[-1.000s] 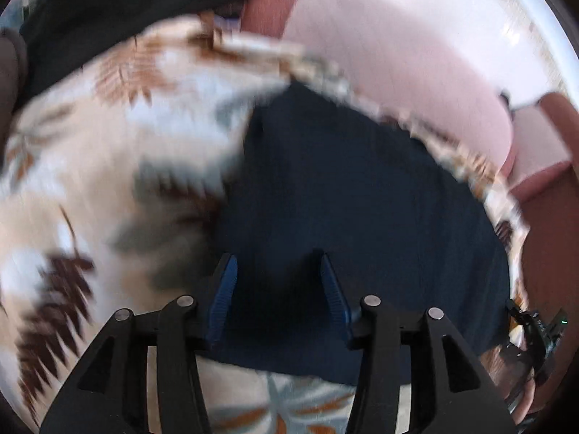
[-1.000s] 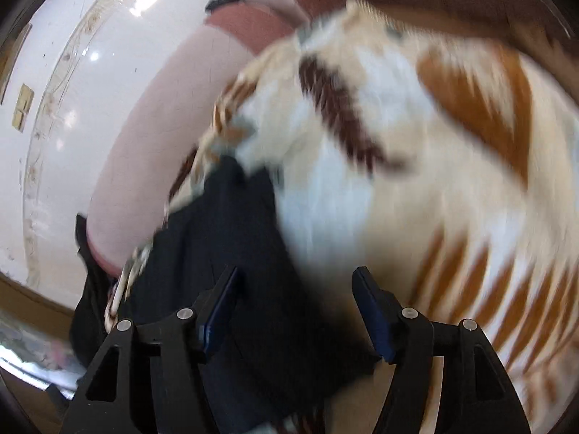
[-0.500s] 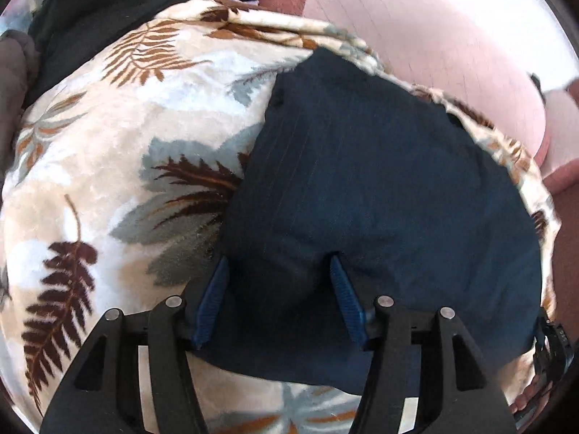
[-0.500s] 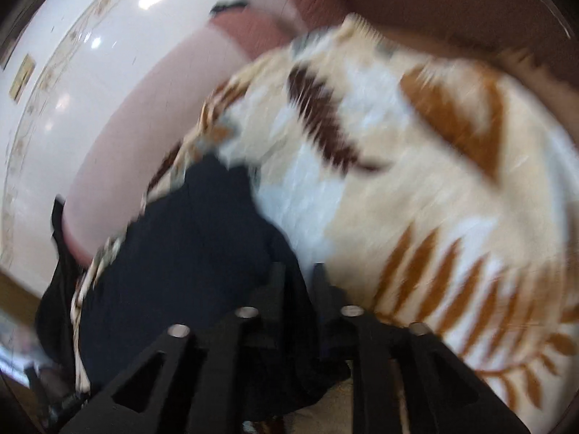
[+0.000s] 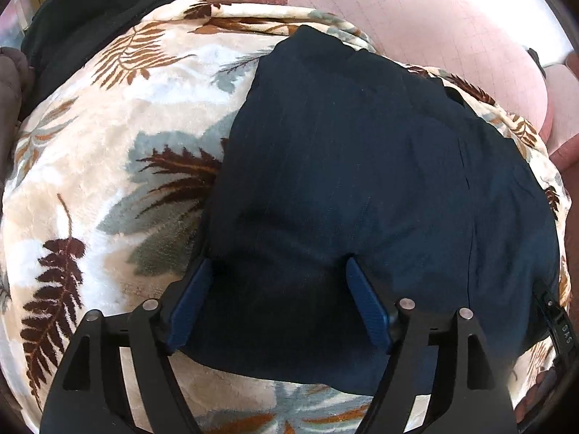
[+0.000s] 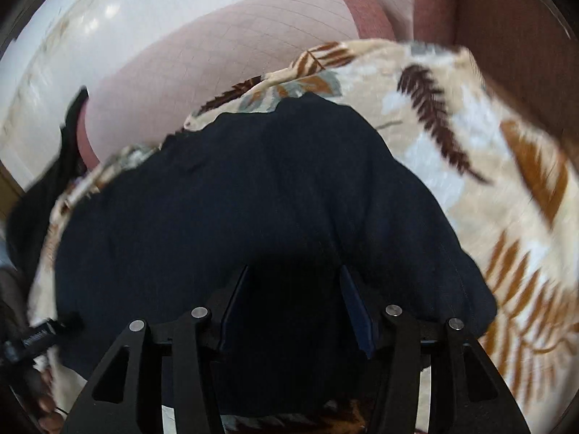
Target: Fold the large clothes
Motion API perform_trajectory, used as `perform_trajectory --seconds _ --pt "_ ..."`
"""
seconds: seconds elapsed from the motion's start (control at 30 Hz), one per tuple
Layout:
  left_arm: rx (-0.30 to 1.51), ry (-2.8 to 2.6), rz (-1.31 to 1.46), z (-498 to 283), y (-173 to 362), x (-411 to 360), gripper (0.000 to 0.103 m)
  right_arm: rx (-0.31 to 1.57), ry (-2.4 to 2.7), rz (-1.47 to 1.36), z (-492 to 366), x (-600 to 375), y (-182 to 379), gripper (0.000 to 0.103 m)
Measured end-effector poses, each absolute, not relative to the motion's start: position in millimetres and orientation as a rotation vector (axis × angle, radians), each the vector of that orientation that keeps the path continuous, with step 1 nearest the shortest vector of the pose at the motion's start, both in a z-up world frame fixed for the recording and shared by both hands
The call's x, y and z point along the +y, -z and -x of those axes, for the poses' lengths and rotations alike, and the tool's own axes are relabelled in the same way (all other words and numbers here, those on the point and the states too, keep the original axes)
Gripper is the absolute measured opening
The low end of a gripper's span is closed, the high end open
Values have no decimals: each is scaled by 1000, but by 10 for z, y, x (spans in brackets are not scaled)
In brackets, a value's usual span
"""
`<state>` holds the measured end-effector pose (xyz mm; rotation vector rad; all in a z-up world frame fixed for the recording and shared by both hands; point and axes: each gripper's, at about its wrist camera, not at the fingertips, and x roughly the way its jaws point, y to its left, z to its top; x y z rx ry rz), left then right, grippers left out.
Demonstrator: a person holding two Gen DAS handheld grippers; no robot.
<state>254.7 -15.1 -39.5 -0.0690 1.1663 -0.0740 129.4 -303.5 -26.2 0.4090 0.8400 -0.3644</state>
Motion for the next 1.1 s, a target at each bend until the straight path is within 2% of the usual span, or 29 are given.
perform_trajectory --seconds 0.1,0.17,0.23,0.3,0.47,0.53,0.67,0.73,0.8,0.83,1.0,1.1 --pt "1166 78 66 -2528 396 -151 78 805 316 -401 -1303 -2947 153 58" --pt "1167 78 66 -2546 400 -157 80 811 310 -358 -1381 -2895 167 65" --pt "1167 77 66 -2544 406 -151 81 866 314 -335 -1445 -2864 265 78" --pt "1166 77 66 -2542 408 -148 83 928 323 -337 -1482 -2865 374 82" --pt "1164 78 63 -2540 414 -139 83 916 294 -407 -1450 -2864 192 83" --pt "1162 83 61 -2526 408 -134 83 837 225 -464 -1377 -2831 -10 84" --pt "1174 110 90 -2499 368 -79 83 758 74 -464 -1374 -2720 -225 93" --pt "1180 160 130 -2502 301 -19 83 815 31 -551 -1480 -2791 -72 94" --pt "1173 198 219 -2524 208 109 83 995 69 -656 -1638 -2921 333 94" --pt "1176 214 259 -2551 169 166 83 1031 80 -692 -1659 -2969 473 90" --pt "1184 299 420 -2875 -35 478 83 847 -63 -722 -1600 -2937 137 89" --pt "1235 321 501 -3120 34 632 83 842 -87 -709 -1667 -2945 187 89"
